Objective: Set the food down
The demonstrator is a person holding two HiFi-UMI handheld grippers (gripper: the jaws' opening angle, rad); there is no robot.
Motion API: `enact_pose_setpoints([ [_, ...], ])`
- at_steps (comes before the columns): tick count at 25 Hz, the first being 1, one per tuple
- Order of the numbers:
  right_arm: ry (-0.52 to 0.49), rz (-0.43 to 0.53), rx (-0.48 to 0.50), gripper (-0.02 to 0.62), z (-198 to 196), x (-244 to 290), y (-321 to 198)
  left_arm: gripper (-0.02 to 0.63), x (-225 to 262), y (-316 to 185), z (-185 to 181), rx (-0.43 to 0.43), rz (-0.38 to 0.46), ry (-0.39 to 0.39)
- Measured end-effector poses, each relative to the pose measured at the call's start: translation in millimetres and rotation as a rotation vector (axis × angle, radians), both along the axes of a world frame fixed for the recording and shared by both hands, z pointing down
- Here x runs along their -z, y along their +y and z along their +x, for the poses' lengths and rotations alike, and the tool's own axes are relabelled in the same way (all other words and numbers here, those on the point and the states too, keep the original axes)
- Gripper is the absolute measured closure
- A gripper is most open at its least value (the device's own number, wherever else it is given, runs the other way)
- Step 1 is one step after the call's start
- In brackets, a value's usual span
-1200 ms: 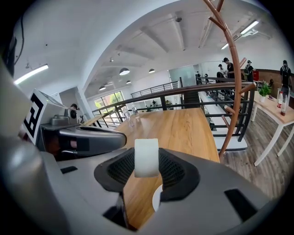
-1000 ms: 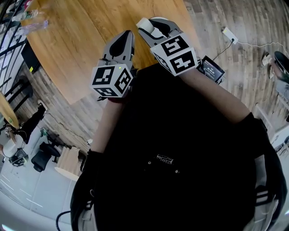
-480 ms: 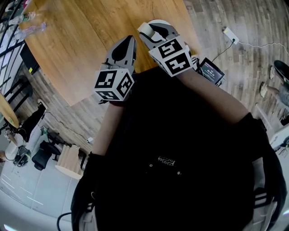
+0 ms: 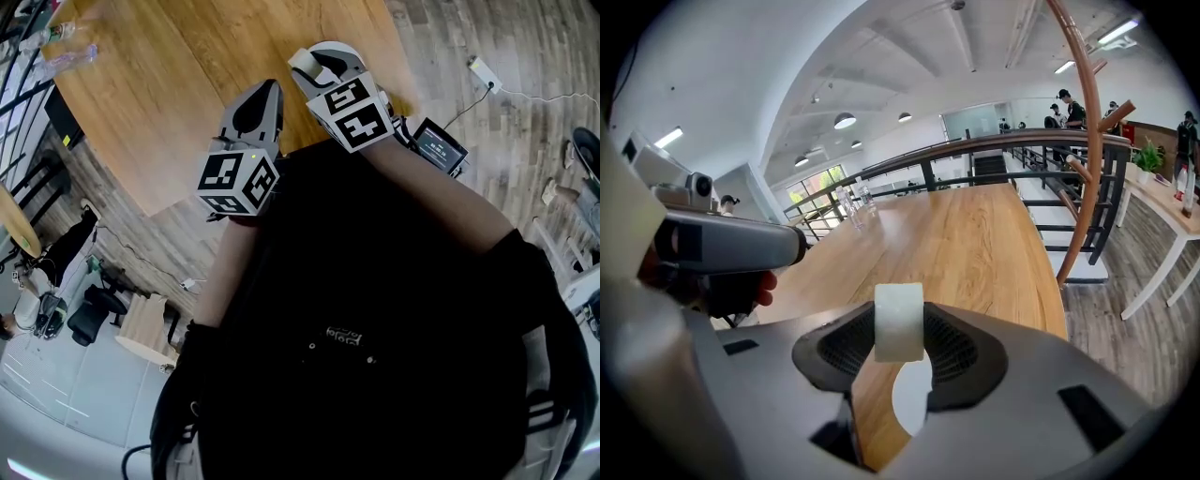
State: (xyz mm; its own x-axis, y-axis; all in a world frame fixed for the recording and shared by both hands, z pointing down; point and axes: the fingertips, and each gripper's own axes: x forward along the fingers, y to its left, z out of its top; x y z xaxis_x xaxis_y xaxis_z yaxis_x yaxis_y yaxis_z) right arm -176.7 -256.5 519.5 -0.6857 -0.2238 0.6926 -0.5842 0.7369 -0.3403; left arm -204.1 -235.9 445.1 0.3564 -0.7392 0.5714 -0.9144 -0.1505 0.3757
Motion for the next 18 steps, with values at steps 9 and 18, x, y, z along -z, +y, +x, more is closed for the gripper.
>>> enact_pose_setpoints([
  [9,0.044,-0.018,0.035,0.425,-2.8,-29.2,3.0,0.6,-4.4,0.5,-4.2,0.017,-0.014,-0.004],
  [18,0.112,-0.048,0.073,0.425,-4.0,-65.6,5.1,0.6,-10.7,-3.8,-12.2,0.032,-0.037,0.0],
])
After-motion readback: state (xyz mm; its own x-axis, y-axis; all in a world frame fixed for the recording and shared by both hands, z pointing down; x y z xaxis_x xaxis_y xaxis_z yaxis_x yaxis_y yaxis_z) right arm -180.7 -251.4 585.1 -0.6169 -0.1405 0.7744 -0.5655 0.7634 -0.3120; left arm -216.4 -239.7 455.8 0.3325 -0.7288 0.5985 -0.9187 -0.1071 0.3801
